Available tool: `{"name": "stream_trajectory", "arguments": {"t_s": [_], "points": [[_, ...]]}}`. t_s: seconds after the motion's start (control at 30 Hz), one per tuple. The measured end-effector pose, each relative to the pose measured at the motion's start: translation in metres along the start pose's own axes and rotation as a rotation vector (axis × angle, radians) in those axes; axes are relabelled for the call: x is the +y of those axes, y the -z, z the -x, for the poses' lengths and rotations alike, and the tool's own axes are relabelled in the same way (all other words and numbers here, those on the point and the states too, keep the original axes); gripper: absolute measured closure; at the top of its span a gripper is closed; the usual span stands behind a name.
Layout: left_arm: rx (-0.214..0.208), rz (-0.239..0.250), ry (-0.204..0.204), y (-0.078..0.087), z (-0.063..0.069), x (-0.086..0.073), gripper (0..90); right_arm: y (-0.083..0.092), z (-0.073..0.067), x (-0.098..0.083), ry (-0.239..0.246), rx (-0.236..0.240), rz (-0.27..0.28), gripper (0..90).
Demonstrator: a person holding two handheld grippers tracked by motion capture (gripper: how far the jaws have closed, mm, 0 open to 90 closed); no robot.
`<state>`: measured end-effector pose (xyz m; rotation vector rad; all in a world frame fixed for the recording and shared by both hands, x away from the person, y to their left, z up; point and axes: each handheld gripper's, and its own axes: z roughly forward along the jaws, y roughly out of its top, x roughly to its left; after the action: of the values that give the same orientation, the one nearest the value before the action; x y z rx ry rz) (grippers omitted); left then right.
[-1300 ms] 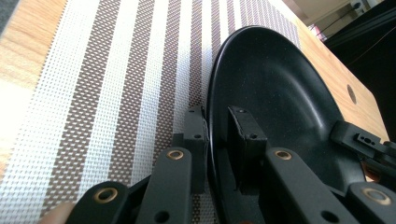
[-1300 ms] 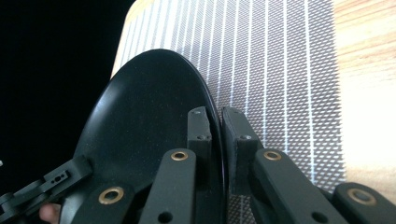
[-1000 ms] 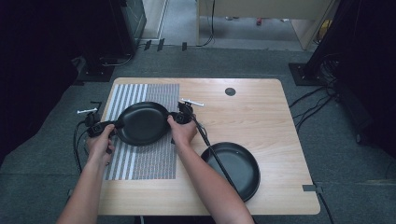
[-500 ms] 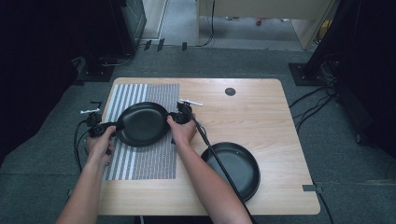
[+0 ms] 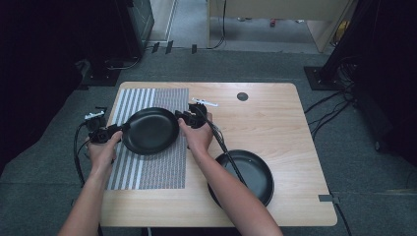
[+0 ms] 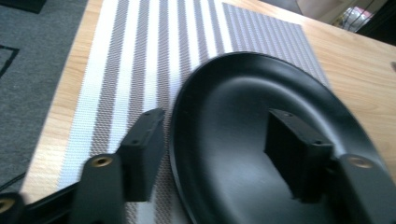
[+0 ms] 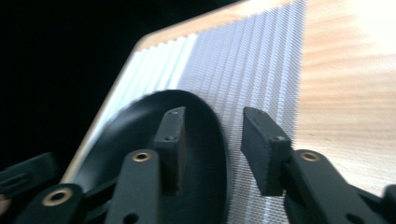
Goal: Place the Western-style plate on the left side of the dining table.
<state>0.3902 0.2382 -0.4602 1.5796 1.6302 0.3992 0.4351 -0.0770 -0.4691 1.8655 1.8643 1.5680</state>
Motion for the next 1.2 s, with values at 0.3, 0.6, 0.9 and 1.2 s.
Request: {"name": "stream_trajectory", "arguments": {"t_s": [0.3, 0.6, 0.9, 1.2], "points": [[-0.037, 0.007, -0.069, 0.019, 0.032, -0.018, 16.9, 0.053, -0.014, 0.0, 0.087, 0.085, -0.021, 37.7], [-0.057, 0.026, -0.1, 0.034, 0.047, -0.035, 16.4, 0.094, -0.006, -0.009, 0.173, 0.091, -0.038, 32.6], [-0.07, 0.027, -0.1, 0.056, 0.054, -0.054, 16.2, 0.142, 0.015, -0.02, 0.253, 0.047, -0.045, 31.6], [-0.06, 0.035, -0.118, 0.075, 0.051, -0.072, 16.2, 0.176, 0.043, -0.029, 0.255, 0.019, -0.021, 31.8]]}}
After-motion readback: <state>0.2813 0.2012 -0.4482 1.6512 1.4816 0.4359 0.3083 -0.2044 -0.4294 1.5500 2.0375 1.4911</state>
